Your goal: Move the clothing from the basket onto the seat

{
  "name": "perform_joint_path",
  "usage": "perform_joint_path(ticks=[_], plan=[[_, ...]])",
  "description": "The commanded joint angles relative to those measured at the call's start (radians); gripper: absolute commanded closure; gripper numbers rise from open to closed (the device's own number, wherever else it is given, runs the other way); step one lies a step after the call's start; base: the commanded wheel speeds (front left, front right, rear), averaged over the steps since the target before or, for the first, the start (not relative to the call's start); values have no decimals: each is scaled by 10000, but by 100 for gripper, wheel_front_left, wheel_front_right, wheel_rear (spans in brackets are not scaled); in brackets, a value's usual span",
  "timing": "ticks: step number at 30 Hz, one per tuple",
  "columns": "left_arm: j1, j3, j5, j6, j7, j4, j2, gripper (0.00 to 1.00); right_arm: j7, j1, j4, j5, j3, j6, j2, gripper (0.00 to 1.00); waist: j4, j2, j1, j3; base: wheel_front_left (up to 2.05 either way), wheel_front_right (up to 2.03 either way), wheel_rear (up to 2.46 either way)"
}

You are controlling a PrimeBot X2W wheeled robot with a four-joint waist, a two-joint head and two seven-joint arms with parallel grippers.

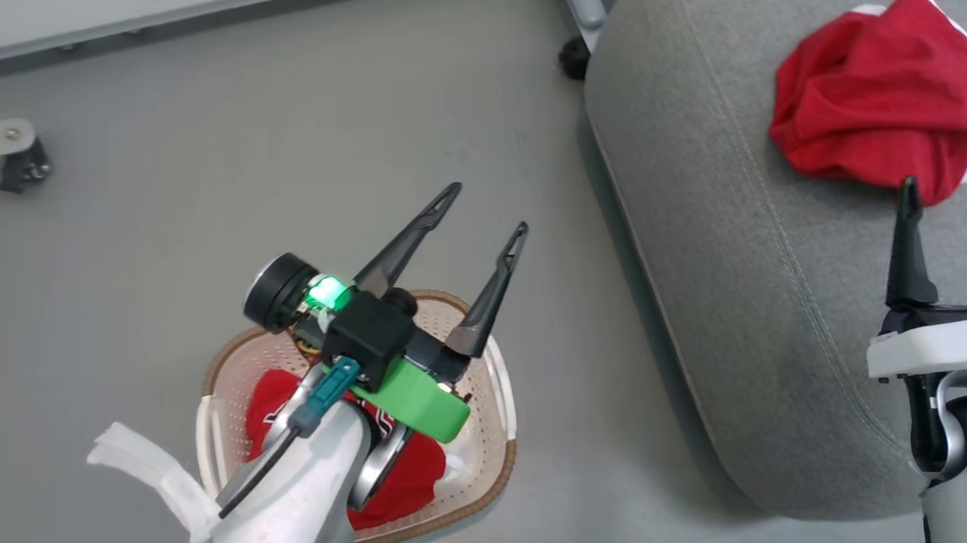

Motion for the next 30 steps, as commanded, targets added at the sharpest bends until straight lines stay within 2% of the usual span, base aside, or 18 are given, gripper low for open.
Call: perform_joint_path(ticks=[1, 8, 17, 23, 30], plan=[[252, 198, -35, 79, -8, -64, -33, 0, -24, 169, -132, 31, 106, -10, -29, 0, 653, 98, 0, -571, 0, 0, 0], [909, 1361, -126, 286, -8, -269, -134, 0, -24, 344, -491, -17, 768, -10, 24, 0, 1451, 98, 0, -1058, 0, 0, 0], [2008, 3089, -175, 451, -8, -413, -224, 0, -24, 990, -704, -141, 1407, -10, 389, 0, 2255, 98, 0, -1892, 0, 0, 0], [2812, 4098, -144, 451, -9, -393, -279, 0, -24, 1652, -766, -170, 1736, -10, 616, 0, 2608, 98, 0, -2454, 0, 0, 0], [3472, 4735, 33, 342, -9, -328, -337, 0, -24, 2315, -966, -187, 1828, -10, 848, 0, 2756, 98, 0, -2686, 0, 0, 0]])
